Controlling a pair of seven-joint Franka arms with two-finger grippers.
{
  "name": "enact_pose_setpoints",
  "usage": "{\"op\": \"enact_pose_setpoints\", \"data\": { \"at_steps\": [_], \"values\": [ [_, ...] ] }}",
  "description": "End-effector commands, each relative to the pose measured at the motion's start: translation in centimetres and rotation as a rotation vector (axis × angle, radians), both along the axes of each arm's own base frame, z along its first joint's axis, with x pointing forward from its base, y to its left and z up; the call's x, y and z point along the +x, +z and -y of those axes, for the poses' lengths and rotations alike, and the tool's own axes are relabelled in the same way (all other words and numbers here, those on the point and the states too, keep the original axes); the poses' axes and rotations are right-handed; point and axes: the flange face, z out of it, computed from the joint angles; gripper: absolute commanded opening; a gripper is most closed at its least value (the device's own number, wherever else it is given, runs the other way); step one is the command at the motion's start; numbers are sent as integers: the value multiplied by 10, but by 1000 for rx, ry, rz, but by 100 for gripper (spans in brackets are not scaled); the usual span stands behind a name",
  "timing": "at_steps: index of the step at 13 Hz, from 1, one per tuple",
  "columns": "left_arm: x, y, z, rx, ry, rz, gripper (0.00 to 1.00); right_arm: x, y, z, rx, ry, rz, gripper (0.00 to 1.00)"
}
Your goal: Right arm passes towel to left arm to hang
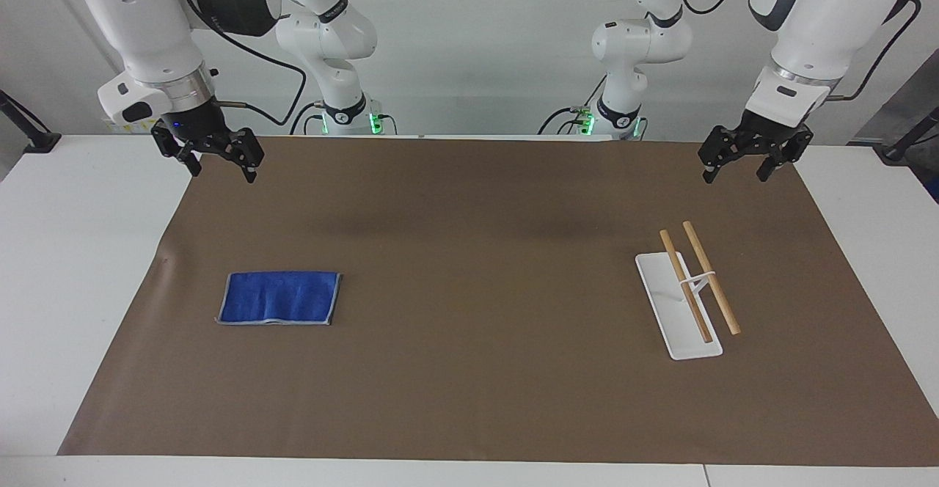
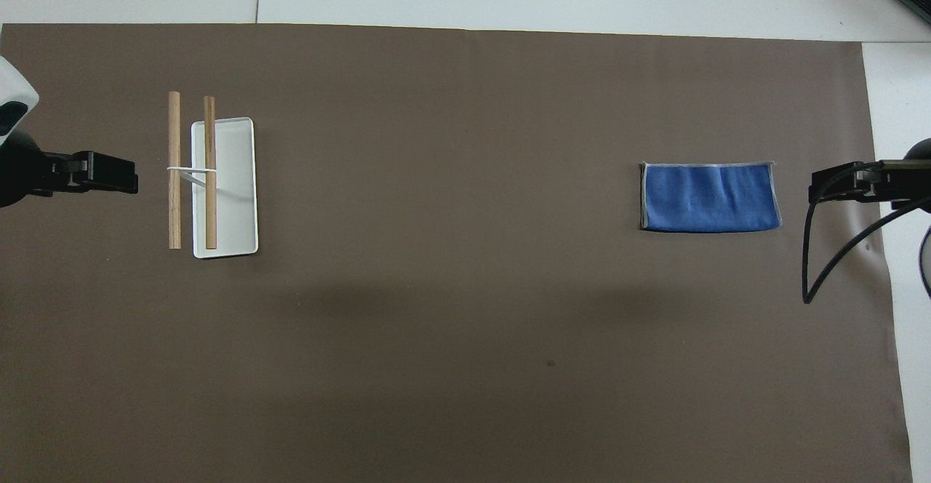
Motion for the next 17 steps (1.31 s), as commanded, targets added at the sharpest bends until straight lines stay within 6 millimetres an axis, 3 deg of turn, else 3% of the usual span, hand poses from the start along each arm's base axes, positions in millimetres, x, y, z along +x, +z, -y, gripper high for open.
{"op": "enact_pose_setpoints", "data": {
  "at_steps": [1,4,12,17],
  "values": [
    [-2,1,-3,-13,-6,-12,100,-6,-26,16,-5,48,23,100],
    [-2,1,-3,-13,-6,-12,100,1,-58,23,-5,61,27,100],
    [-2,1,-3,-15,-6,-12,100,45,-159,51,30,97,80,100],
    [-2,1,-3,-13,-6,-12,100,45,-217,49,25,104,110,100]
  ]
}}
